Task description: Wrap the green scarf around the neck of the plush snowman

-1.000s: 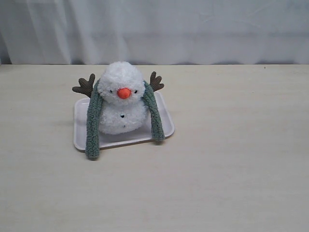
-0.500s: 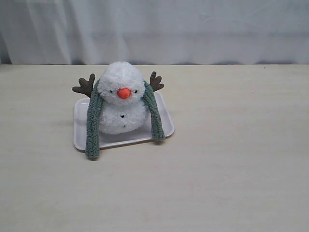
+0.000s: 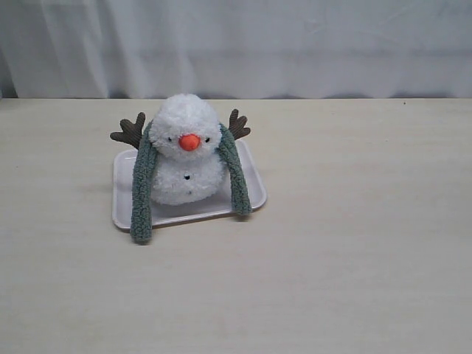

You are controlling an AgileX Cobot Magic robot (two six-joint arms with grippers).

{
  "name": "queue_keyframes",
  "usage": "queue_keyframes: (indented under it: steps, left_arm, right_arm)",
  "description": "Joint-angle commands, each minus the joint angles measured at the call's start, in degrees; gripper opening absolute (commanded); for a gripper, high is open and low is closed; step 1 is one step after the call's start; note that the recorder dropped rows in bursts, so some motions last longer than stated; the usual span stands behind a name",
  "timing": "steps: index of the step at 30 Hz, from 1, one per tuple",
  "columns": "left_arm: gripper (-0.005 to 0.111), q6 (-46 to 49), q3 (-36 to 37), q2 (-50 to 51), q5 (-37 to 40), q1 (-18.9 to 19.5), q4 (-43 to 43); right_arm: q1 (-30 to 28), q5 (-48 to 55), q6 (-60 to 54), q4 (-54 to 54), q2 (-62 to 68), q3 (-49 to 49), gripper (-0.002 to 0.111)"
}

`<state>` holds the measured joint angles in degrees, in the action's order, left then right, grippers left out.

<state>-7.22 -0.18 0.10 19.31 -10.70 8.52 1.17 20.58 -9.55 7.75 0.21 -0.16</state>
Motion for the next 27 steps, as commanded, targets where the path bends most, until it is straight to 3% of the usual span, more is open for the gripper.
queue_keyframes:
  steps: [1,10,23,27]
  left_arm:
    - [0.0,0.0,0.2,-0.1,-0.9,0.0,-0.2]
    - [0.0,0.0,0.2,-0.1,-0.9,0.0,-0.2]
    - [0.0,0.0,0.2,-0.1,-0.8,0.0,-0.2]
    - [0.0,0.0,0.2,-0.1,-0.8,0.0,-0.2]
  right_arm:
    - [-0.4,-1.0,0.1,0.2,-0.2,0.2,0.004]
    - [-0.4,-13.2,10.4,0.2,-0.2,0.2,0.004]
    - [-0.4,-10.3,12.1,0.2,-0.2,0.2,0.004]
    - [-0.4,-4.5,12.1,0.0,-0.2,0.2,0.004]
